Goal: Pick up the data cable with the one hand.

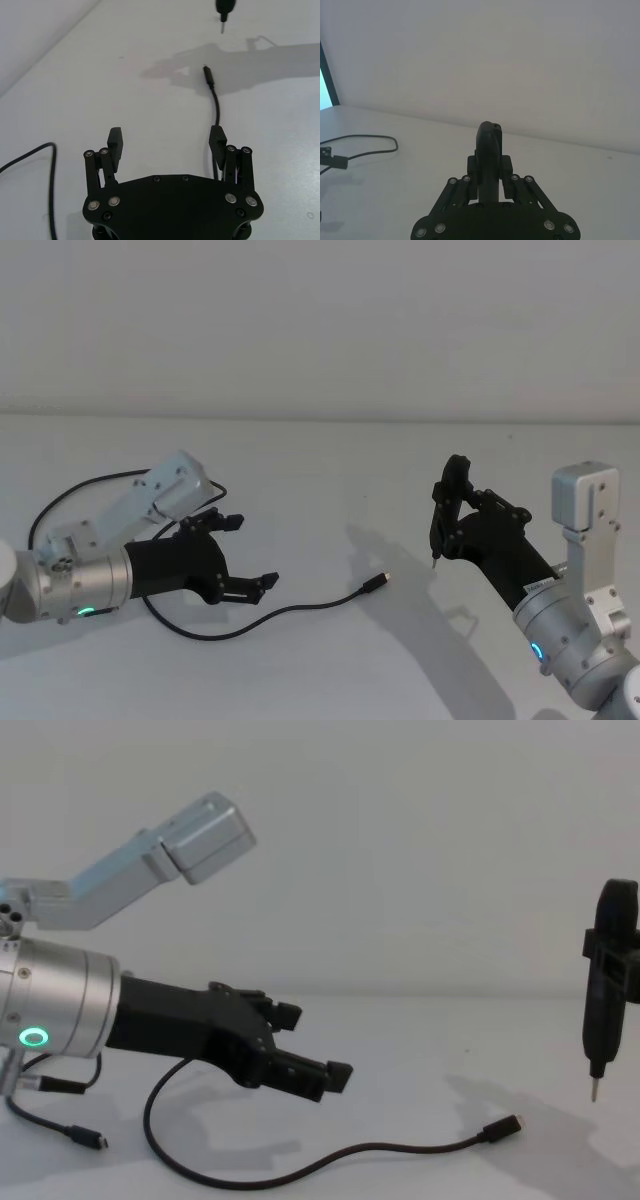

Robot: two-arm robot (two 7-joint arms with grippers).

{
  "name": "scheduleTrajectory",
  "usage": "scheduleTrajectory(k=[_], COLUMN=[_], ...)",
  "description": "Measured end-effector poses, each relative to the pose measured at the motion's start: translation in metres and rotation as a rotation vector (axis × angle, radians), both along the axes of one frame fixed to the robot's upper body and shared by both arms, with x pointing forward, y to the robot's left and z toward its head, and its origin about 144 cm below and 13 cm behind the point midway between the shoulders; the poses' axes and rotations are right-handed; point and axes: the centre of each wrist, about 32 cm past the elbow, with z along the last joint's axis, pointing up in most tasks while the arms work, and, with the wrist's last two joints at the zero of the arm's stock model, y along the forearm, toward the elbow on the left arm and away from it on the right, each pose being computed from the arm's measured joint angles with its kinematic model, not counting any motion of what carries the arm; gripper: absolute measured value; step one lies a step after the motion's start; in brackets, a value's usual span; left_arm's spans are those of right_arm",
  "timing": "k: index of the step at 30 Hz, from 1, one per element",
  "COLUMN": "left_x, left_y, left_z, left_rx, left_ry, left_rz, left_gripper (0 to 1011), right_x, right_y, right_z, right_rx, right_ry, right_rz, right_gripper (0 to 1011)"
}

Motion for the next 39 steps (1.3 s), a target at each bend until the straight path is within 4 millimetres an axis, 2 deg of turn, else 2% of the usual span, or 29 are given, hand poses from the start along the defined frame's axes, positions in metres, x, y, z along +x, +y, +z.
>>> scheduleTrajectory(k=[16,39], left_x=[0.01,0.018], left_y=[-0.017,-0.035], left_z=[-0.007,-0.021], left_rx=[0.024,0.06], left_ry=[0.053,0.085], left_rz=[-0.1,-0.116], left_gripper=[1004,1004], right_x=[0.0,0.0], right_y=[0.0,0.0], right_z=[0.0,0.0], right_rx=[0.0,0.0], right_ry=[0.0,0.0], right_rz=[0.0,0.0], right_gripper=[275,275])
